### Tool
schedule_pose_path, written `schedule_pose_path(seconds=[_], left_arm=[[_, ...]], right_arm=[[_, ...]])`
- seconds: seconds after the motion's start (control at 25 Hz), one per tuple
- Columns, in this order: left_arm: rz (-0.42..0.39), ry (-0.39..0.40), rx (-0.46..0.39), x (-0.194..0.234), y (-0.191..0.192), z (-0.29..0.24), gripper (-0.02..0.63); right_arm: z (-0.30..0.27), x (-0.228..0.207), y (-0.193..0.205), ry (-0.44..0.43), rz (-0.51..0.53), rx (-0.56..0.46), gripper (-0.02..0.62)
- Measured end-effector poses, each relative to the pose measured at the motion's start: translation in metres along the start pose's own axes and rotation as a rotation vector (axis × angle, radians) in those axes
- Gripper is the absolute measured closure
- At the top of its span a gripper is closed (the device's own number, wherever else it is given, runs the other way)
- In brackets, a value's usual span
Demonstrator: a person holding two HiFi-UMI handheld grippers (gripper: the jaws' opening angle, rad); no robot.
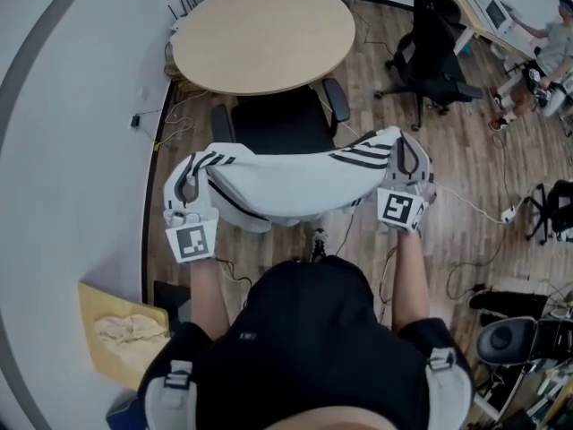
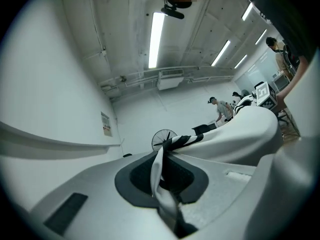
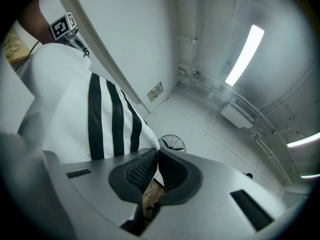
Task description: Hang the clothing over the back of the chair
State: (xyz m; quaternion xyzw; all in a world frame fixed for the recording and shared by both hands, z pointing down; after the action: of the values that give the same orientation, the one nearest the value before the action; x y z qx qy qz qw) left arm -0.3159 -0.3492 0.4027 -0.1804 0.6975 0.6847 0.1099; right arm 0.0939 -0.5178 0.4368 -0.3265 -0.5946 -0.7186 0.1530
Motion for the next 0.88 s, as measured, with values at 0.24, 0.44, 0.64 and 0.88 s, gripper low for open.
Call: schedule_pose_path(seconds=[0.24, 0.44, 0.64, 0.88], left_arm=[[0.005, -0.021, 0.036, 0.005, 0.005, -0.006, 0.595], [0.018, -0.037, 0.035, 0.007, 0.003, -0.015, 0.595], [0.015, -0.050, 0.042, 0.001, 0.005, -0.018, 0.595], [0.023, -0.048, 0.078, -0.004, 0.015, -0.019, 0.595]], right_arm=[[-0.018, 0.006, -0.002, -0.031, 0.007, -0.012, 0.592], [-0.031, 0.004, 0.001, -0.052, 0.009, -0.020, 0.591], [-0.035, 0.003, 0.008, -0.066, 0.010, -0.030, 0.592], [-0.037, 0.012, 0.020, -0.098, 0.007, -0.013, 0.592]])
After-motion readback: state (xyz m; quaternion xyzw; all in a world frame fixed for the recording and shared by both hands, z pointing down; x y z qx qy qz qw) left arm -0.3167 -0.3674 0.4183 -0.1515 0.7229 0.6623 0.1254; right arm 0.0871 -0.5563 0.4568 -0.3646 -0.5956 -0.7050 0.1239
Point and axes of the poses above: the fingertips, and each gripper's own axes: z backward along the fingers, x to its left, y out of its underside, the point moved 7 cm from there along z, backward along the fingers, and after that the axes turned 8 degrees about y, right-handed, at the moved point
